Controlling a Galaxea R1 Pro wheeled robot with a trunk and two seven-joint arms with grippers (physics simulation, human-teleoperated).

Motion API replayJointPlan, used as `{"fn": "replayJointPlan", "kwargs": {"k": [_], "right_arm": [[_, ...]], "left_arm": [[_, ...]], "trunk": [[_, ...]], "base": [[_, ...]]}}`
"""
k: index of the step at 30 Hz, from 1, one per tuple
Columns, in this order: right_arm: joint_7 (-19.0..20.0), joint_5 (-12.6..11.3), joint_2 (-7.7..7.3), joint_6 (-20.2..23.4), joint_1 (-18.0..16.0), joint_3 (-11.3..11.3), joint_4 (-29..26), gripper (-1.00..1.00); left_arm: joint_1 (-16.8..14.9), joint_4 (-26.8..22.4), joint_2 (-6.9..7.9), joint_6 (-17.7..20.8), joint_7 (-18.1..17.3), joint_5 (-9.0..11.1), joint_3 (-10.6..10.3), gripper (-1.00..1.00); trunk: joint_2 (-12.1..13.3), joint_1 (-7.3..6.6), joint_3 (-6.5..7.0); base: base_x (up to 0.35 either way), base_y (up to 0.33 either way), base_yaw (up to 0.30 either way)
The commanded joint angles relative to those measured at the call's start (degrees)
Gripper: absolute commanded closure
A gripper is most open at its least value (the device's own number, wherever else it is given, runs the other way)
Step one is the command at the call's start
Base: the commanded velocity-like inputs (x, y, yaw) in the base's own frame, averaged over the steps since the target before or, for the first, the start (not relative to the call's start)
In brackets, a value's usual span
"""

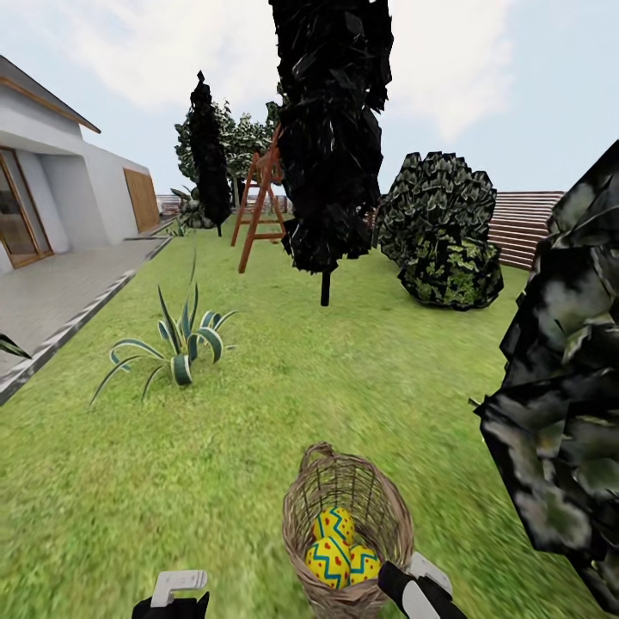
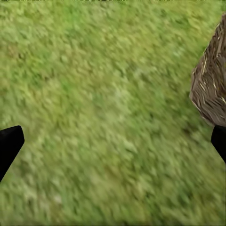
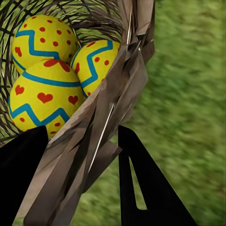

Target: Take the three Easter eggs out of the wicker basket on the lawn in the garden, then place them on the lawn next to a single tree (choose any tree) so that all three eggs are next to the same tree and none are left in the basket.

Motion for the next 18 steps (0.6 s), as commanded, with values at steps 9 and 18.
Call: {"fn": "replayJointPlan", "kwargs": {"k": [9, 18], "right_arm": [[0.1, -0.2, 0.27, 0.3, 0.0, 2.6, -0.2, 1.00], [0.5, -0.3, 0.20, 0.3, 0.0, 3.9, -0.3, 1.00]], "left_arm": [[0.0, -0.1, 0.02, 0.3, 0.2, 0.3, 0.0, -1.00], [0.1, -0.3, -0.01, 0.2, 0.1, 0.5, -0.1, -1.00]], "trunk": [[3.6, -1.98, 1.57], [3.6, -1.98, 1.57]], "base": [[0.000, 0.000, 0.000], [0.024, 0.000, 0.000]]}}
